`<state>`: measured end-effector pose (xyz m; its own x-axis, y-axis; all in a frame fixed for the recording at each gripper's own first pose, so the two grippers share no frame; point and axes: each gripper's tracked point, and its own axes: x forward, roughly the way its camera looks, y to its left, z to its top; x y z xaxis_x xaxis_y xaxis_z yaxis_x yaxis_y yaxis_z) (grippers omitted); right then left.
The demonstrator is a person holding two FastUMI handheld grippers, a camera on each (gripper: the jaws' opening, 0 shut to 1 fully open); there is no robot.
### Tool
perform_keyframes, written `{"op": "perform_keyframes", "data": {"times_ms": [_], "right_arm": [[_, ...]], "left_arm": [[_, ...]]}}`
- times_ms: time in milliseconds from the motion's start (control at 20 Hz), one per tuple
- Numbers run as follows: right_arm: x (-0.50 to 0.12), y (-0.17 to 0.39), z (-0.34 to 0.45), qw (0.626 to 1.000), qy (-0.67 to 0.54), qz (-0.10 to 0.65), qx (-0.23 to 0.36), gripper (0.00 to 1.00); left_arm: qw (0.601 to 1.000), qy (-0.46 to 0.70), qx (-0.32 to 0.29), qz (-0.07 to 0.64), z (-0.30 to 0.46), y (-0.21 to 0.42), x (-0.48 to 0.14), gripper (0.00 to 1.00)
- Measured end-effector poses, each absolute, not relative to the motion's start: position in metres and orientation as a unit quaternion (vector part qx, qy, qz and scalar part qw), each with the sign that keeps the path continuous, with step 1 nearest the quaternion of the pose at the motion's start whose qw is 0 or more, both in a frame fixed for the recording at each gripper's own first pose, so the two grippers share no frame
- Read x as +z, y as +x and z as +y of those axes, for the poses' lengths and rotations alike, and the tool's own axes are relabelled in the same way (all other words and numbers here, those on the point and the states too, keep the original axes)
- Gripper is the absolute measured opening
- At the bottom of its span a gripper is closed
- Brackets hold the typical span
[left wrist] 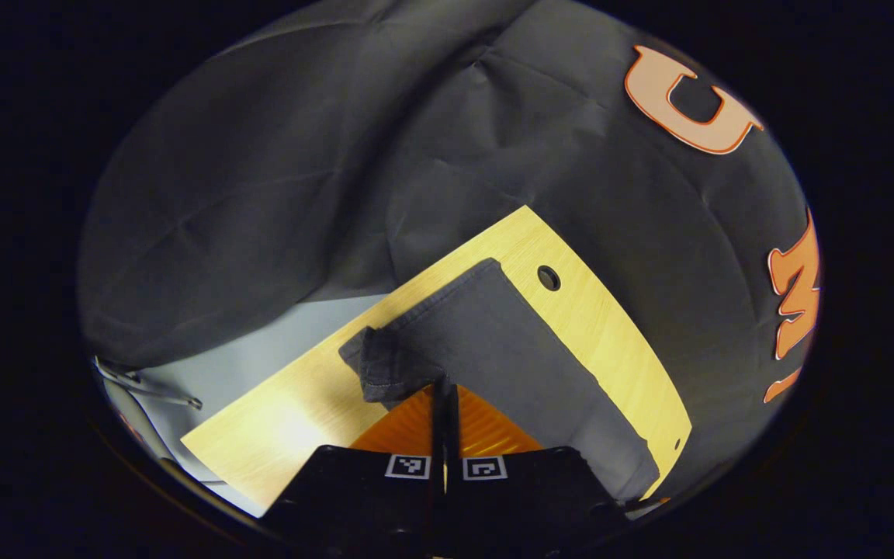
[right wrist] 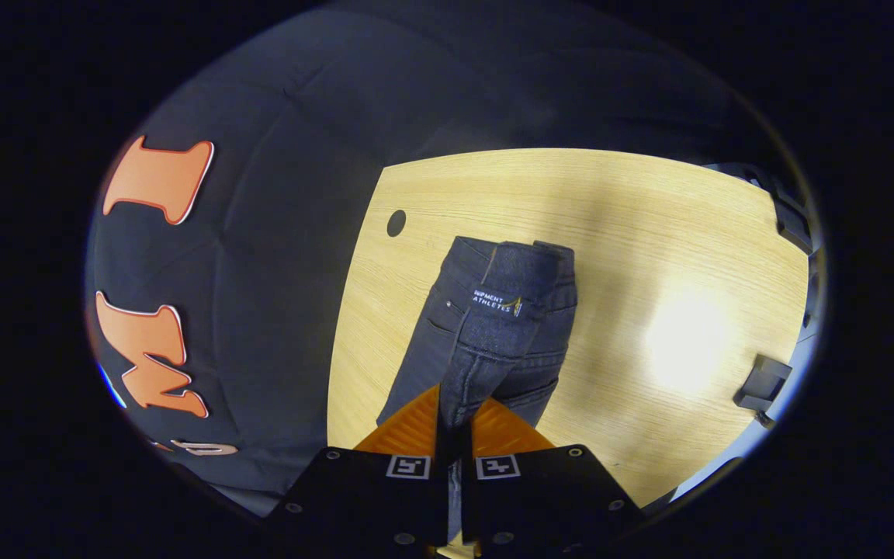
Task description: Grasp the waist and the cuffs of the jeans and fold them to make the two legs overlap; first hold the waist and fold one-third of the jeans toward the cuffs, then hold the cuffs and fold the remaining one-third in the same direction to finish folding.
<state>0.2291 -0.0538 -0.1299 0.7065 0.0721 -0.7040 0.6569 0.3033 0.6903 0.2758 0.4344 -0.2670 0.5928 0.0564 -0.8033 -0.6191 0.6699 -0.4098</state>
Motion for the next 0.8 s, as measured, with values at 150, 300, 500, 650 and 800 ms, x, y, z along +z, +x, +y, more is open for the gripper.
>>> {"op": "perform_keyframes", "data": {"times_ms": [150,300,500,650,800], "right_arm": [[-0.125,0.242,-0.056,0.727,0.571,0.325,-0.196,0.07],[-0.126,0.255,-0.056,0.724,0.572,0.330,-0.198,0.07],[-0.130,0.276,-0.060,0.720,0.571,0.341,-0.199,0.07],[-0.137,0.294,-0.063,0.721,0.562,0.349,-0.207,0.07],[-0.148,0.310,-0.064,0.717,0.557,0.361,-0.214,0.08]], "left_arm": [[0.825,-0.336,0.197,0.409,0.436,0.294,-0.266,0.01],[0.832,-0.321,0.194,0.408,0.441,0.316,-0.270,0.01],[0.828,-0.318,0.195,0.418,0.445,0.344,-0.277,0.01],[0.831,-0.303,0.198,0.421,0.449,0.362,-0.275,0.01],[0.836,-0.294,0.203,0.416,0.455,0.383,-0.274,0.01]]}}
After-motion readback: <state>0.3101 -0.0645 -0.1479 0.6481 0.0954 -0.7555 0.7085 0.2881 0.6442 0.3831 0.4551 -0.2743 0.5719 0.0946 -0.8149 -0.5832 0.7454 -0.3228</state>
